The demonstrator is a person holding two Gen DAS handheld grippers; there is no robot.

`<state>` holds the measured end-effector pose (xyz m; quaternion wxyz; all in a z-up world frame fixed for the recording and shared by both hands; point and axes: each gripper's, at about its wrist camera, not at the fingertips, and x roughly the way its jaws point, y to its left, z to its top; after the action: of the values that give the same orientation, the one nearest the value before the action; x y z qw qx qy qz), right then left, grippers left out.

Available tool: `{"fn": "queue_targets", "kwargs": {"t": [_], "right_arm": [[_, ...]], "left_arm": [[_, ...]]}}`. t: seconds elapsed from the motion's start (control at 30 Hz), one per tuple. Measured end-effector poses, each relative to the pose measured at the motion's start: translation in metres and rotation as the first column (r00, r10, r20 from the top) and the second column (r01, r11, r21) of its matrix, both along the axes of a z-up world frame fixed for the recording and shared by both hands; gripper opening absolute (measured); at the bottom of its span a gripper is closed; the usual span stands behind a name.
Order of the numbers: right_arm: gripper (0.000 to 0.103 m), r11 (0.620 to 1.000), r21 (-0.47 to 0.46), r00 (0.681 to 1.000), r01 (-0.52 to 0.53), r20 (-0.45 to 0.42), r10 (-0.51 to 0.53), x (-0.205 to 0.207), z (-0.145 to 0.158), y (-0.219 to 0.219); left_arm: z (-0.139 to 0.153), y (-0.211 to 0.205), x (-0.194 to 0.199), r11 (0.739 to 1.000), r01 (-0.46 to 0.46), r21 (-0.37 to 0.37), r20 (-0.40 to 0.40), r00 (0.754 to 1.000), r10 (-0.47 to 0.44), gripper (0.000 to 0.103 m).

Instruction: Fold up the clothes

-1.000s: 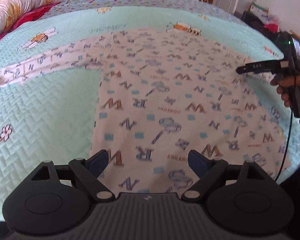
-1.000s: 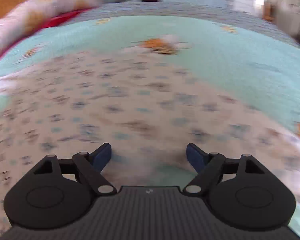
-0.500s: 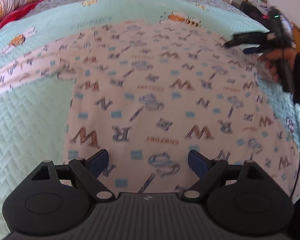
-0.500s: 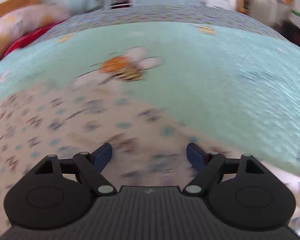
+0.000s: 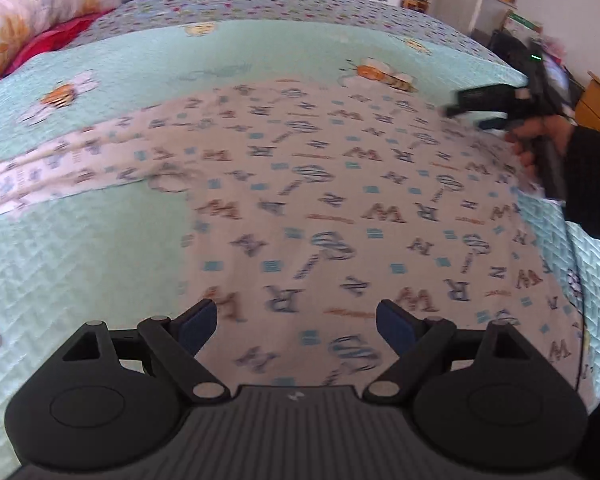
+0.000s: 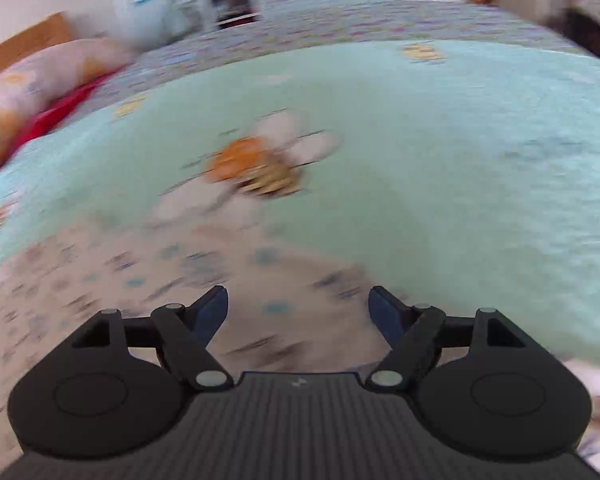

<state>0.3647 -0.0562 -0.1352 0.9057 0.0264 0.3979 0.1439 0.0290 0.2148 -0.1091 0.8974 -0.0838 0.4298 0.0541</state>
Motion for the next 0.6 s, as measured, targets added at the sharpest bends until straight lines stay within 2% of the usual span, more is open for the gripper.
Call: {"fn": "queue_targets", "kwargs": {"t": [0.03,0.1,0.17,0.23,0.33,0.43,0.5,0.57,0.6], "right_arm": [[0.074,0.999,-0.001,0.999,0.036,0.016,-0.036,-0.003,0.007,-0.007],[0.074,0.998,0.054,0.997,0.041,0.068,-0.045,-0.022,0.024,-0.016],[0.078,0.992,0.118,0.996,-0.05,0.075,0.042,-0.043,0.033,-0.008],[0.08,0.977,0.158,0.99,-0.14,0.052,0.133,-0.06,0.031,0.013],[0.08,0.956,0.199,0.976,-0.216,0.01,0.218,-0.065,0.018,0.047],[0.08,0.963,0.164,0.976,-0.216,-0.006,0.22,-0.05,0.009,0.077],[0.08,0.965,0.141,0.972,-0.222,-0.042,0.23,-0.029,-0.001,0.09],[0.08,0.97,0.088,0.973,-0.225,-0.039,0.229,-0.007,-0.006,0.094],[0.08,0.979,0.051,0.98,-0.196,-0.023,0.197,0.001,-0.005,0.093]], "left_arm": [[0.0,0.009,-0.002,1.0,-0.024,-0.01,0.009,1.0,0.024,0.09],[0.001,0.021,0.005,0.997,-0.069,-0.037,0.035,0.997,0.07,0.089],[0.005,0.021,0.022,0.996,-0.083,-0.038,0.057,0.995,0.085,0.089],[0.015,0.01,0.048,1.0,-0.025,0.001,0.105,0.994,0.025,0.089],[0.024,-0.004,0.091,0.996,0.055,0.074,0.154,0.986,-0.066,0.089],[0.013,0.0,0.14,0.993,0.059,0.106,0.122,0.99,-0.072,0.089],[-0.006,0.009,0.166,0.994,0.047,0.102,0.064,0.996,-0.054,0.089],[-0.033,0.021,0.176,0.996,0.008,0.094,-0.033,0.999,-0.005,0.089],[-0.04,0.025,0.168,0.996,-0.011,0.087,-0.036,0.999,0.014,0.09]]}}
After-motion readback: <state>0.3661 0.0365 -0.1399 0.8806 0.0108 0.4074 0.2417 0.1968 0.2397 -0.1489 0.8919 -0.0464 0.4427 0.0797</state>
